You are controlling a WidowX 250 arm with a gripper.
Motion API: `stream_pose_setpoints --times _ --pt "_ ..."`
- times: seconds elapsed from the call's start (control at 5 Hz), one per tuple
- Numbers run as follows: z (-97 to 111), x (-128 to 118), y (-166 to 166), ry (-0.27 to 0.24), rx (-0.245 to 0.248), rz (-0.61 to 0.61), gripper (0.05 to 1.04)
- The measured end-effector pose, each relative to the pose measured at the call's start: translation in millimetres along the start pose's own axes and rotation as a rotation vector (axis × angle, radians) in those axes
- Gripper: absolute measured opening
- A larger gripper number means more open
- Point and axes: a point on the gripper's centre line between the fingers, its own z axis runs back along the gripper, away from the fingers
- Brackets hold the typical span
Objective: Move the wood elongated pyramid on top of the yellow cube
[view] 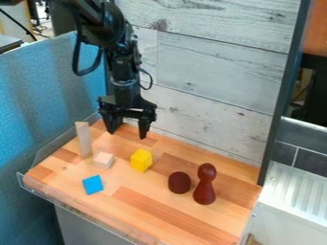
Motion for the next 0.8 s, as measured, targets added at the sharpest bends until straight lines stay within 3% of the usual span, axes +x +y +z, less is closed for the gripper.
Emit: stream_pose_setpoints --times 0.4,0.6,0.8 --pt "-8.6 3.7 9.0 0.013 0.051 -0.260 1.001" --pt "-15.0 7.8 9.1 -0.011 0.056 -0.334 1.001" --pt "-20.4 5.9 9.3 -0.001 0.052 -0.332 1.001"
